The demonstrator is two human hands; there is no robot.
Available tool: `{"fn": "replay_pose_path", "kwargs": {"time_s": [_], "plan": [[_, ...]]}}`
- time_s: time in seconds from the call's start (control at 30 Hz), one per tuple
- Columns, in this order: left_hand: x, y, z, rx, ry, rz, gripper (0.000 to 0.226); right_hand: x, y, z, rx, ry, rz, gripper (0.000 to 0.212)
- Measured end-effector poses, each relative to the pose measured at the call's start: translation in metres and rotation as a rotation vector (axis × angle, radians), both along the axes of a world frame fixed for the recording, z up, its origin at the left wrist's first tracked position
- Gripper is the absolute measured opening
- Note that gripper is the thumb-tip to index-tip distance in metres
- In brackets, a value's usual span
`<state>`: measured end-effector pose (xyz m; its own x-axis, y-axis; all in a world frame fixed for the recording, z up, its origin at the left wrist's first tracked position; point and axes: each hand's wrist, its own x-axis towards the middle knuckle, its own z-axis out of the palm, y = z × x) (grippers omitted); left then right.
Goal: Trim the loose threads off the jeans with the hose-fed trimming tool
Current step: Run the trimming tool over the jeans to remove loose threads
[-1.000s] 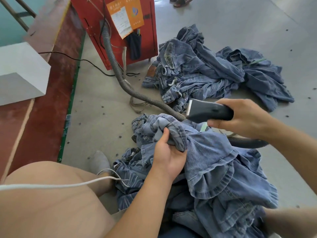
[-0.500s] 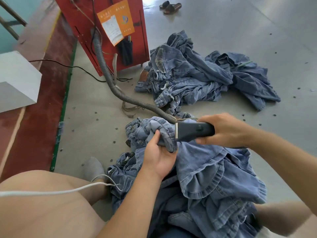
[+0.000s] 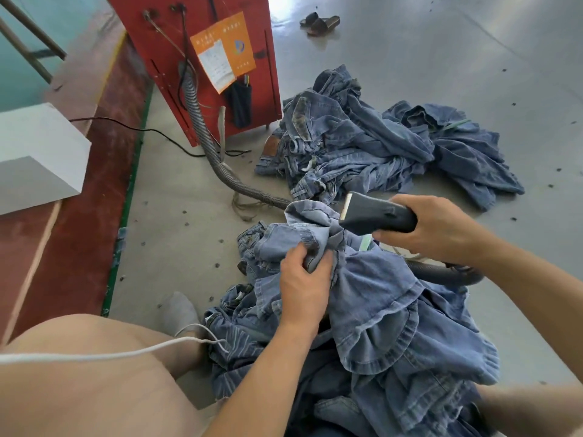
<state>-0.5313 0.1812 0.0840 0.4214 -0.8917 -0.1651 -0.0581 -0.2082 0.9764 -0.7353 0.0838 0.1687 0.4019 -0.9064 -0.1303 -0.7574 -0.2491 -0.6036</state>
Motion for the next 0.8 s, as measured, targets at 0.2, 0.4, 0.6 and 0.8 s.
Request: {"fn": "replay_pose_path", "kwargs": {"time_s": [0.2, 0.4, 0.6, 0.8], "plan": [[0.003, 0.004, -0.006, -0.063, 0.012, -0.137, 0.040, 0.009, 0.004, -0.001, 0.036, 0.110, 0.186, 0.021], [-0.003, 0.011, -0.009, -0.129, -0.295, -0.362, 0.007, 0.016, -0.008, 0.012, 0.002, -0.071, -0.017, 0.023], [0.001, 0.013, -0.003, -0.227, -0.305, -0.467, 0.022, 0.003, -0.008, 0.020, 0.260, 0.244, 0.223, 0.017], [0.010, 0.020, -0.023, -0.280, -0.511, -0.648, 0.016, 0.017, -0.008, 0.012, 0.094, 0.100, 0.147, 0.020]]}}
